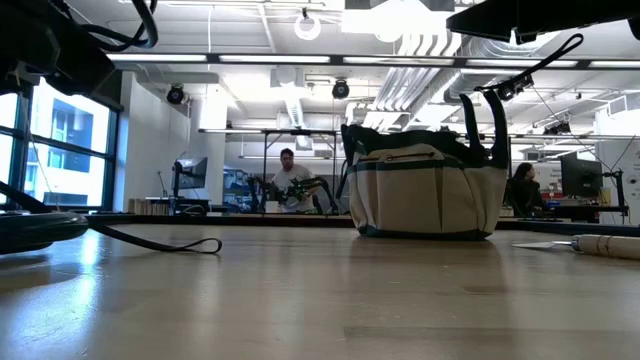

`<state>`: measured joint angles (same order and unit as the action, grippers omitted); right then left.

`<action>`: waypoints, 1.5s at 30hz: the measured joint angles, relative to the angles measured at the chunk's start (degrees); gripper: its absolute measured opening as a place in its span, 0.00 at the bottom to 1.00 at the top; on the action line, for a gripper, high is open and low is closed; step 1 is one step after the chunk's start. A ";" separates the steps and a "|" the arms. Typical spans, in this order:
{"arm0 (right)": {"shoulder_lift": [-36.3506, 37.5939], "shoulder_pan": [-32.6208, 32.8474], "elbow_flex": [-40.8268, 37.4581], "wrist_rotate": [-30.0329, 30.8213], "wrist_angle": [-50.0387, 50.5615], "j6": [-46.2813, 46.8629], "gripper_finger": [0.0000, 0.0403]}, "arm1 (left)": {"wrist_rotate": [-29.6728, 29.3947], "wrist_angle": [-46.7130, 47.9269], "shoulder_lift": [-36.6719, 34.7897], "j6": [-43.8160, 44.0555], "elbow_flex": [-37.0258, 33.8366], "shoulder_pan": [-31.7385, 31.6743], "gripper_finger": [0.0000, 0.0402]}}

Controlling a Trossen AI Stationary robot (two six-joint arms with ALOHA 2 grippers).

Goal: Pick & Place Garden tools in Gardening bag
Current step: Put the bottom left brown trowel into the light brown gardening bag

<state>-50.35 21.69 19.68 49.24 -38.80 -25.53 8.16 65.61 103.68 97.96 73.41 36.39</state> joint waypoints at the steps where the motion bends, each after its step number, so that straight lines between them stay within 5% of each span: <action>1: 0.00 0.00 0.00 0.06 0.28 -0.01 0.44 | 0.02 -0.14 0.00 -0.06 0.00 -0.01 0.58; 13: 0.00 0.07 0.00 -0.01 6.42 4.75 0.44 | 2.93 6.14 -1.45 -6.00 0.00 -0.12 0.54; 22: 0.00 0.07 0.00 -0.36 8.96 8.78 0.44 | -2.16 15.22 -9.52 -3.71 0.00 -1.52 0.36; 27: 0.00 0.07 0.00 -0.36 9.67 9.26 0.44 | -10.01 14.41 -11.39 1.73 -0.20 -0.10 0.32; 30: 0.00 0.07 0.00 -0.38 10.12 9.24 0.44 | -10.77 8.33 -11.39 5.68 -4.40 0.46 0.32; 38: 0.00 0.07 0.00 -0.38 11.06 8.87 0.44 | -1.21 -18.96 -11.32 9.09 -19.59 0.73 0.32; 45: 0.00 0.07 0.00 -0.40 11.75 8.84 0.44 | -0.82 -21.42 -11.28 10.35 -20.61 0.73 0.32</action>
<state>-50.35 21.76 19.68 48.84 -27.05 -16.69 7.34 44.19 92.40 108.31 52.80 37.12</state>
